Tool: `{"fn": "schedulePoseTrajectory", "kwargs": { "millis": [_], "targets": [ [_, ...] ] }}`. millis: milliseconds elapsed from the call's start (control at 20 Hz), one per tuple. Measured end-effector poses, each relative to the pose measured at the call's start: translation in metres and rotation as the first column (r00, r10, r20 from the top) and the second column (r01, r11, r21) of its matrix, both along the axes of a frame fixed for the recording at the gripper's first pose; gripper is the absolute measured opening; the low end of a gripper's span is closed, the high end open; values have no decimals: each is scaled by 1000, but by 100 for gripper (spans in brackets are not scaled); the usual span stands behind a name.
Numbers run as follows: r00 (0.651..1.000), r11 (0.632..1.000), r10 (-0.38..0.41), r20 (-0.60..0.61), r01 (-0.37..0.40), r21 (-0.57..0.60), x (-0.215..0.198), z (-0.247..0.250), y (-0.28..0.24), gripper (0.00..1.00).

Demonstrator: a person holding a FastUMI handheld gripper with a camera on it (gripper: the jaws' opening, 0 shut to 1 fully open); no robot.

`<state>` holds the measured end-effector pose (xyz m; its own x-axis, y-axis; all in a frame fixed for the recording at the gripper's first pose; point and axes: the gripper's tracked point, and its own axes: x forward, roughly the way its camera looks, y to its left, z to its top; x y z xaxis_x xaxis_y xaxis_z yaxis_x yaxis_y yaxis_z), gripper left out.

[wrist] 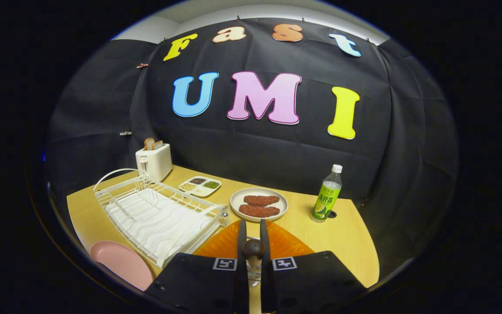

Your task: Take the plate from the dish rack, then take the spoon from the basket and place it into the plate.

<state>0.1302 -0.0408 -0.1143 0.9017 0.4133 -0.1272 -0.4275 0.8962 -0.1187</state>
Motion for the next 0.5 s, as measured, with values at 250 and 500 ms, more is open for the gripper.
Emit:
{"fn": "schedulePoseTrajectory", "kwargs": {
  "millis": [250, 500],
  "targets": [
    [1000, 1000, -21, 11, 21, -17, -34, 44, 21, 15],
    [998, 998, 26, -49, -24, 50, -98, 52, 81, 14]
  ]
}}
